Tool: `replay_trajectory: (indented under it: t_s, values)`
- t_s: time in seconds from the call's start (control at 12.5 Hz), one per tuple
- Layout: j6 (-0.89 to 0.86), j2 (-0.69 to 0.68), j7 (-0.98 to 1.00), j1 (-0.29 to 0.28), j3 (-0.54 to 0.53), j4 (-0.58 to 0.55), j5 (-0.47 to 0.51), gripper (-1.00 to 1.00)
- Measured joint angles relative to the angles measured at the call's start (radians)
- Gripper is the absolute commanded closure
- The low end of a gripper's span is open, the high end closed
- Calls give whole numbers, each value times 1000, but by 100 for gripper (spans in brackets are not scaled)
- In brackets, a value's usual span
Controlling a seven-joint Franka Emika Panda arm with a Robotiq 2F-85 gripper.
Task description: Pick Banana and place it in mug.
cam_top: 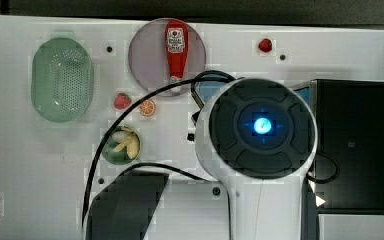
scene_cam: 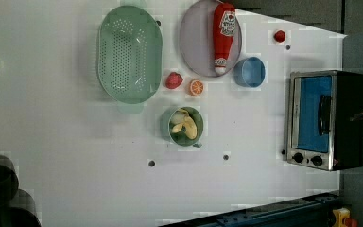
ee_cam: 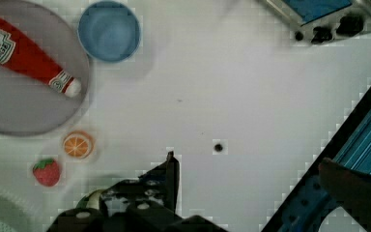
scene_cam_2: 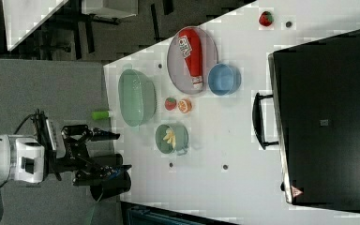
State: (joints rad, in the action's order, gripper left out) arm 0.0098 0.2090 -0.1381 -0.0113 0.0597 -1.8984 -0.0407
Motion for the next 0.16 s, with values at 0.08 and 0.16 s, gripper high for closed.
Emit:
replay_trajectory:
  t_s: [0.08, 0.16]
  values:
    - [20, -10, 3, 2, 4, -2, 0, -100]
    - [20, -14, 2, 0, 9, -2, -13, -100]
